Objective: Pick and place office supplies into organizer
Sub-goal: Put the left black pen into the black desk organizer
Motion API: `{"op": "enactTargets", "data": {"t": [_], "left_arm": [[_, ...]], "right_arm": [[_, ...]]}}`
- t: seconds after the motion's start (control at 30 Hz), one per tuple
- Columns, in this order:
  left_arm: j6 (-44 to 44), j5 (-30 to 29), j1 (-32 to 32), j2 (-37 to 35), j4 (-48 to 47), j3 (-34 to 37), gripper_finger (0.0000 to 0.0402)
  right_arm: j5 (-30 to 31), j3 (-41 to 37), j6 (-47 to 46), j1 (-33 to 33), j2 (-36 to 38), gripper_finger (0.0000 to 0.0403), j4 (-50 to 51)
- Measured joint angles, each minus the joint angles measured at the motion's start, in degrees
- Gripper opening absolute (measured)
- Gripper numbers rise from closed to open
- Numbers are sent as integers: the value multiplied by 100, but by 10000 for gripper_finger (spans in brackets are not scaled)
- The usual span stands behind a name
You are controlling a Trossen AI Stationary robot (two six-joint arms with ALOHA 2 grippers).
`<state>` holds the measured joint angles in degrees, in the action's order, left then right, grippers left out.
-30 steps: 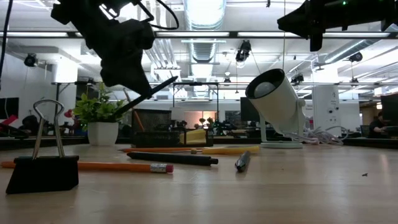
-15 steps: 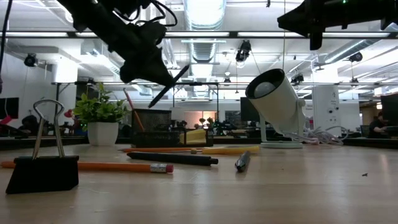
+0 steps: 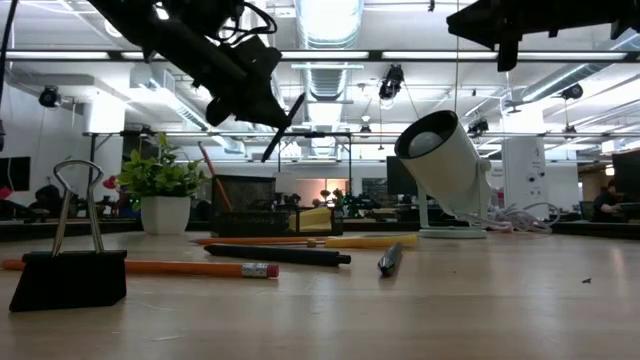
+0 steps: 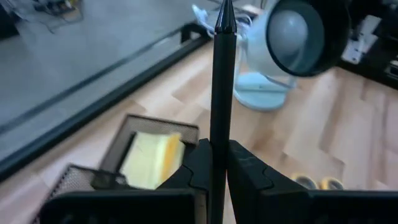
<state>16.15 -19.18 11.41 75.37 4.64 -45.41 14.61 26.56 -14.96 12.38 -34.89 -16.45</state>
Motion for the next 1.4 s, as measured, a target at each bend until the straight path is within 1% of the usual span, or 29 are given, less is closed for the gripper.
{"op": "enactTargets", "data": {"t": [0.2,0.37,0.43,0.8,0.87,0.97,1.07,1.4], "left_arm": [[-462,-52,338,-2,488,0,12],[-692,-554,570,-7,714,0,12],[-794,-638,663,-9,745,0,12],[-766,-855,1018,35,787,123,12],[-764,-936,1035,35,950,247,12],[-753,-999,1036,37,1728,550,12],[-749,-1005,1035,35,2232,849,12],[-735,-996,1035,37,2507,1331,12]], "right_arm": [[-2,9,0,0,-2,59,0],[-7,9,-2,0,0,59,1],[-7,9,-2,0,0,59,1],[-13,9,-2,0,0,59,1],[-13,8,0,0,-3,59,1],[-13,7,15,0,-4,59,7],[-13,7,17,0,-4,59,9],[-13,5,17,0,-4,59,16]]}}
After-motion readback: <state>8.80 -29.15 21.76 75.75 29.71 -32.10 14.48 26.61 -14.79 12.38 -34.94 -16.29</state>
